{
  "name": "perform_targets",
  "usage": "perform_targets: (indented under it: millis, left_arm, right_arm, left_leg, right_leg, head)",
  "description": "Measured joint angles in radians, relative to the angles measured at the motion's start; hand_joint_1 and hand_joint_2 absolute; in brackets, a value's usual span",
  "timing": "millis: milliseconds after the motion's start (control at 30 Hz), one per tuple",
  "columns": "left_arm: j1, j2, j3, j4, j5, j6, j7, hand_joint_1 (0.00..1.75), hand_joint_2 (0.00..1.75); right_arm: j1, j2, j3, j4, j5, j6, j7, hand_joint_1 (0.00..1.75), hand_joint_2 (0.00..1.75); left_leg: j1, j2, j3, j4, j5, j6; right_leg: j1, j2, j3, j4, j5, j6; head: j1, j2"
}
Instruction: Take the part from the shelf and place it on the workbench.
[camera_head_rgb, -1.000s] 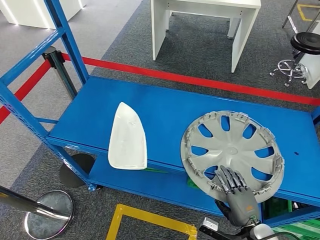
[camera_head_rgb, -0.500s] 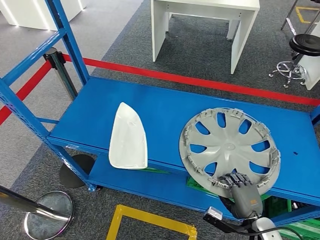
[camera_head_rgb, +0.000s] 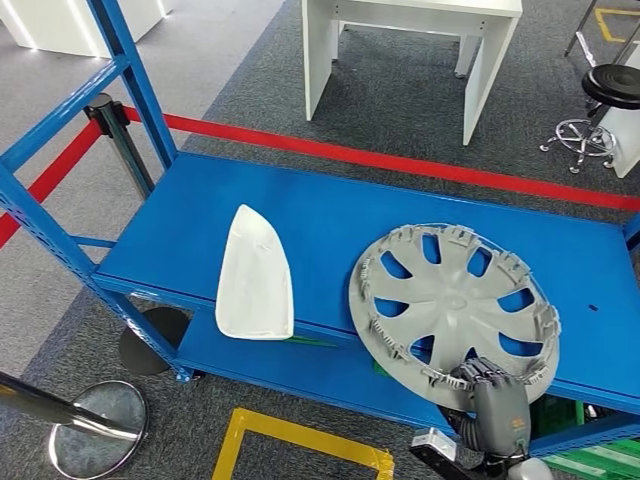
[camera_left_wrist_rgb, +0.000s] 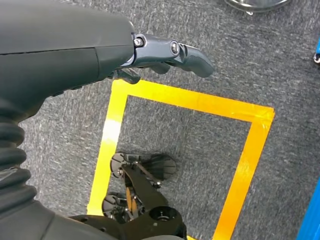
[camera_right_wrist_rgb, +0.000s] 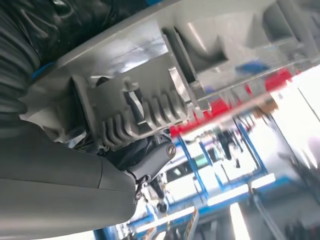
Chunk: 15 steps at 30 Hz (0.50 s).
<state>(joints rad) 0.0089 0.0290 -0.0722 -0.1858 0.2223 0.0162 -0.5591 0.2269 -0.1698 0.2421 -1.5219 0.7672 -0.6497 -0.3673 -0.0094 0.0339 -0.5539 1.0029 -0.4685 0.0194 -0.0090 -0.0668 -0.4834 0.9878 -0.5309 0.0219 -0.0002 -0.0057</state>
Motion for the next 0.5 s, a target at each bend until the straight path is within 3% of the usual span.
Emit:
perform_targets:
  millis: [133, 500]
  left_arm:
    - [0.003, -0.001, 0.001, 0.001, 0.010, 0.005, -0.005, 0.00, 1.75]
    - [0.014, -0.010, 0.015, 0.004, 0.045, 0.027, -0.019, 0.00, 1.75]
  right_arm:
    - [0.041, 0.018, -0.002, -0.106, -0.028, -0.015, -0.043, 1.75, 1.75]
    - [0.164, 0.102, -0.025, -0.441, -0.152, -0.018, -0.306, 1.75, 1.75]
  left_leg:
    - [0.000, 0.000, 0.000, 0.000, 0.000, 0.000]
    - [0.000, -0.001, -0.002, 0.000, -0.002, 0.000]
  right_leg:
    - [0.000, 0.000, -0.007, 0.000, -0.001, 0.000]
    - [0.000, -0.002, -0.009, 0.000, -0.003, -0.001]
  head:
    - [0.000, 0.000]
    - [0.000, 0.000]
